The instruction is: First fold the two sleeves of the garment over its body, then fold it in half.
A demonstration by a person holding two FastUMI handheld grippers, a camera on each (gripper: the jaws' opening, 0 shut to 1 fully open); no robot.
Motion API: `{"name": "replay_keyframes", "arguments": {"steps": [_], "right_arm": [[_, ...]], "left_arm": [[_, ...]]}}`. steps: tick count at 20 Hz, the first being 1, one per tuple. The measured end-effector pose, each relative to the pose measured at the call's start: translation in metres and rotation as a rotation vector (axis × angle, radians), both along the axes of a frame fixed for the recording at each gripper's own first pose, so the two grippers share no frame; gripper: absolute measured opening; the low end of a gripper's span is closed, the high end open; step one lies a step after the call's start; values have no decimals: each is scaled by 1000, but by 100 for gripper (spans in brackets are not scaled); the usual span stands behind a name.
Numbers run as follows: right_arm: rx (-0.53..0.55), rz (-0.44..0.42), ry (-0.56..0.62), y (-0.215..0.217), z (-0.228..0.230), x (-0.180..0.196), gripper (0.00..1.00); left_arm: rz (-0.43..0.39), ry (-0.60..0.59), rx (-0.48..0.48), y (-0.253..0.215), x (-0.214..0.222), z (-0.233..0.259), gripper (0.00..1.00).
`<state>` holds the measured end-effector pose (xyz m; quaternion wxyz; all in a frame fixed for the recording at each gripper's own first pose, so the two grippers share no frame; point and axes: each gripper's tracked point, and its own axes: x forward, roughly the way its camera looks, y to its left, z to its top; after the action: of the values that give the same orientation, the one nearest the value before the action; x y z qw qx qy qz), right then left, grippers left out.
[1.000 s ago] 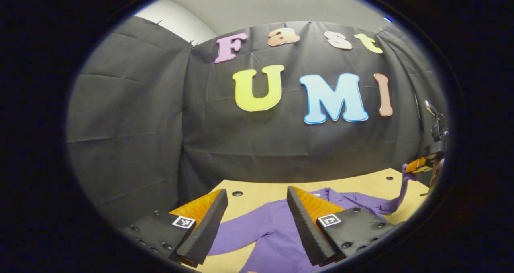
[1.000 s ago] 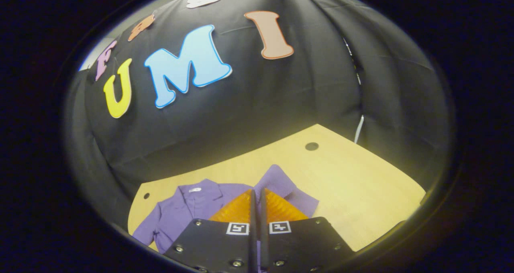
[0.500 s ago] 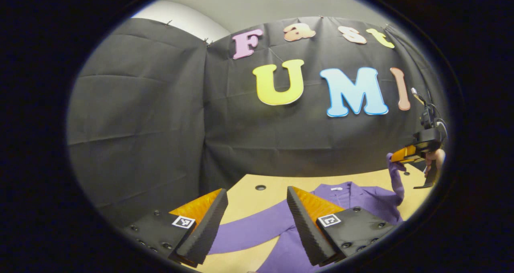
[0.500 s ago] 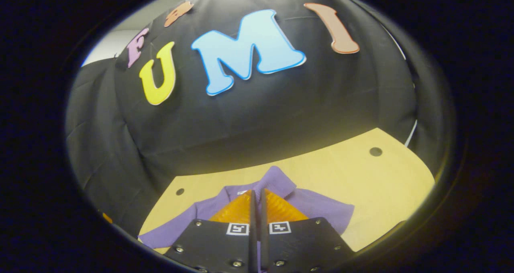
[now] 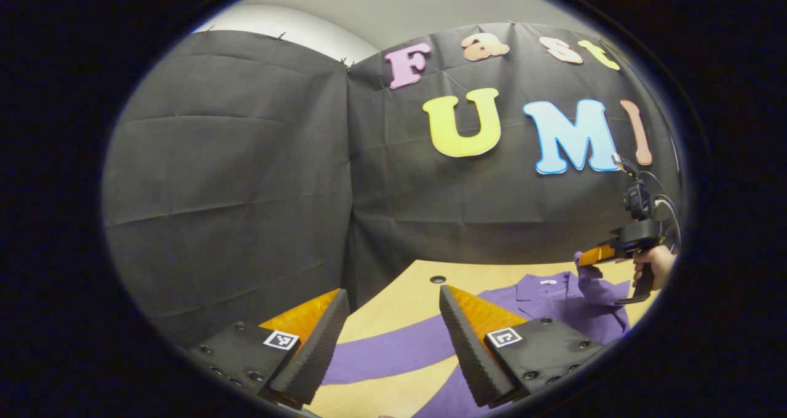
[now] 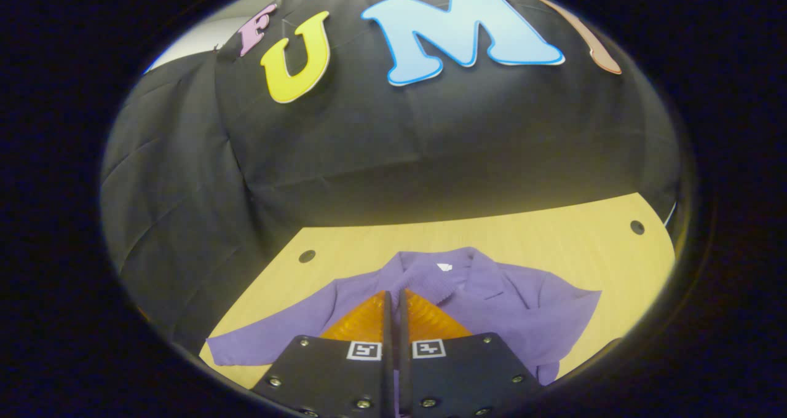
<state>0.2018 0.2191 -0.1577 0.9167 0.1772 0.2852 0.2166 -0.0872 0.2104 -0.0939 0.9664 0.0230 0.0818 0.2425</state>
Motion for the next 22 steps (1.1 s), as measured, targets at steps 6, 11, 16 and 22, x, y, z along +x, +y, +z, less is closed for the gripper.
{"name": "replay_keyframes", "arguments": {"steps": [6,11,16,22], "right_arm": [[-29,97,27,55,-23,-4,4],[-118,147,38,85,-42,-10,4],[-178,171,0,91,-41,-18,8],[-211,139,-74,69,-8,-27,81]], "left_arm": [[35,15,-9,9,-18,-3,94],[52,25,-24,19,-28,-8,94],[58,35,-57,30,-31,-20,94],[59,50,-108,42,-25,-47,94]]}}
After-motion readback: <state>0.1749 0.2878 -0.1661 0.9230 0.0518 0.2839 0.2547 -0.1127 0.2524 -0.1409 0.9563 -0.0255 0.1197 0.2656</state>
